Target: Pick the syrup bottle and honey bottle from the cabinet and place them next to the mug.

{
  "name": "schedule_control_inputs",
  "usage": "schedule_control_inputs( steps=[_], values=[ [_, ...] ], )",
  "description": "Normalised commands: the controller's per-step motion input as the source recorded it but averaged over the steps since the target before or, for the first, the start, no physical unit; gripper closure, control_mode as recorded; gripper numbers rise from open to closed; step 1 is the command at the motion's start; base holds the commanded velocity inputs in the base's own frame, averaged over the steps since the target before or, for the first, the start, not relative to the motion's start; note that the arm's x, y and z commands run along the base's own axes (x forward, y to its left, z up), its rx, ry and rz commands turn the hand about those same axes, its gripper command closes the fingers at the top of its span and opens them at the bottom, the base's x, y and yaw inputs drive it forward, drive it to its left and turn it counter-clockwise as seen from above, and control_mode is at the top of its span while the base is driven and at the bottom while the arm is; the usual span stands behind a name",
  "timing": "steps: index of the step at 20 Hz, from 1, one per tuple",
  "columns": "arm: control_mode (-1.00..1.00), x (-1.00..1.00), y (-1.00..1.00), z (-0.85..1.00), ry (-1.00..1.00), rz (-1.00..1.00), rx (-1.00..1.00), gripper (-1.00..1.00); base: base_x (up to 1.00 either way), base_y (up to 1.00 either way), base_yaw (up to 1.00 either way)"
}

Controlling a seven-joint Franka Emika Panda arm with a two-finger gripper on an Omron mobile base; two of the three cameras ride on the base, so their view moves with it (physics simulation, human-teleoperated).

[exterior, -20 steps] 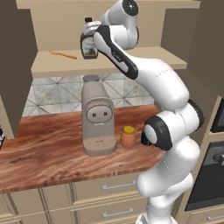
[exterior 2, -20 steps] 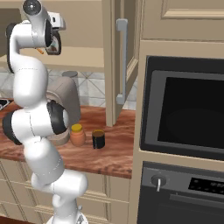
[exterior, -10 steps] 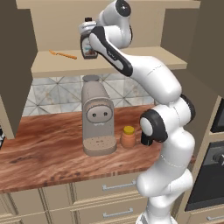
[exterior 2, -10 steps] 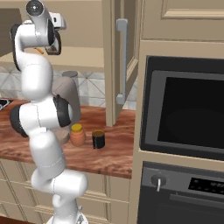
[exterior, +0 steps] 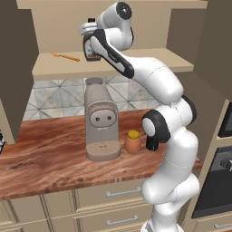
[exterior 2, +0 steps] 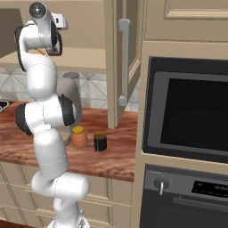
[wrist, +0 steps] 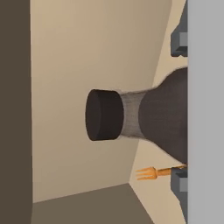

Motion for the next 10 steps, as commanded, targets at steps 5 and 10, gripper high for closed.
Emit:
schedule_control_inputs(
  steps=[5,10],
  values=[
    [-1.00,0.23,0.07,0.00,0.00,0.00,0.00,-1.00,0.00,0.00,0.00],
    [-1.00,0.22,0.08,0.00,0.00,0.00,0.00,-1.00,0.00,0.00,0.00]
  ],
)
